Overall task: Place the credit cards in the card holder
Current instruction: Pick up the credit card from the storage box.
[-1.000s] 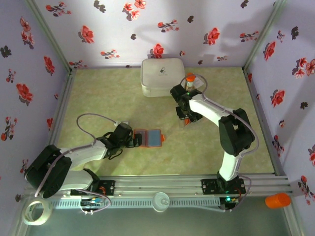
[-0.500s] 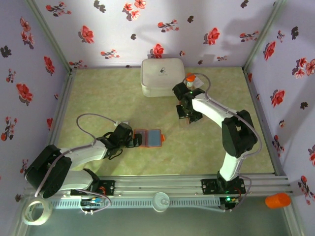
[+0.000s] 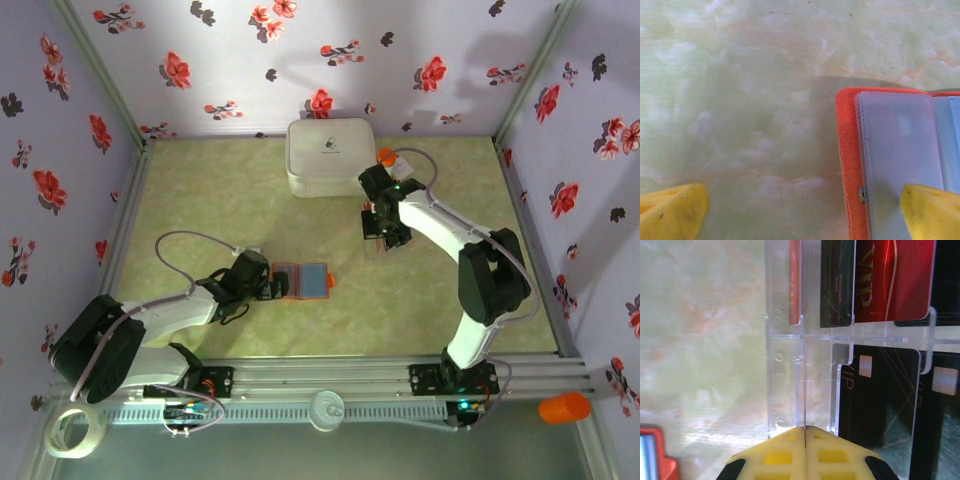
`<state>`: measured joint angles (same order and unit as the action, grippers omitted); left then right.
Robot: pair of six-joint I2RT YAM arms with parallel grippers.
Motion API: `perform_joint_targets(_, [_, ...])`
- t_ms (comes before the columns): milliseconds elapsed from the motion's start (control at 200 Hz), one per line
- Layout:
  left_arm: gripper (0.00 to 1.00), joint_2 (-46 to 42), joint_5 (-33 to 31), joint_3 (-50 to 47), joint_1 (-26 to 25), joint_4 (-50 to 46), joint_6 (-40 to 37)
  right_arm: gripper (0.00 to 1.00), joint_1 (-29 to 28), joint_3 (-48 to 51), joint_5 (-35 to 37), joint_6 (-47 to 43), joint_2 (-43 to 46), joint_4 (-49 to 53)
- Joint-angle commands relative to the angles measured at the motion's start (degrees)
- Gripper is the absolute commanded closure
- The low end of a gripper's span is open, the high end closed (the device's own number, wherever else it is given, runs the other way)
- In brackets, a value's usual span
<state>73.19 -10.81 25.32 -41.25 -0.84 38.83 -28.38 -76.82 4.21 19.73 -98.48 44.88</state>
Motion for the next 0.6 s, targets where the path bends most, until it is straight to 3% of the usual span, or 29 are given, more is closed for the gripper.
perform_joint_targets(0, [0.0, -1.04, -0.97, -1.02, -0.05, -2.6, 0.74, 1.0, 0.34, 0.33, -4.11, 1.15, 5.67, 0.56])
perform_joint_targets(155, [0.0, -2.78, -0.96, -0.35, -0.02, -4.27, 0.65, 1.0, 0.34, 1.89, -10.27, 3.2, 10.31, -1.3])
perform_joint_targets(345, [0.0, -3.63, -1.25, -0.09, 0.03, -6.26, 0.35, 1.0, -1.27, 7.76, -22.2, 10.39, 13.17, -13.76])
perform_joint_targets(595, [0.0, -2.79, -2.93, -1.59, 0.0, -6.63, 1.23, 1.0, -9.88, 16.35, -22.93, 18.1, 12.1, -31.2])
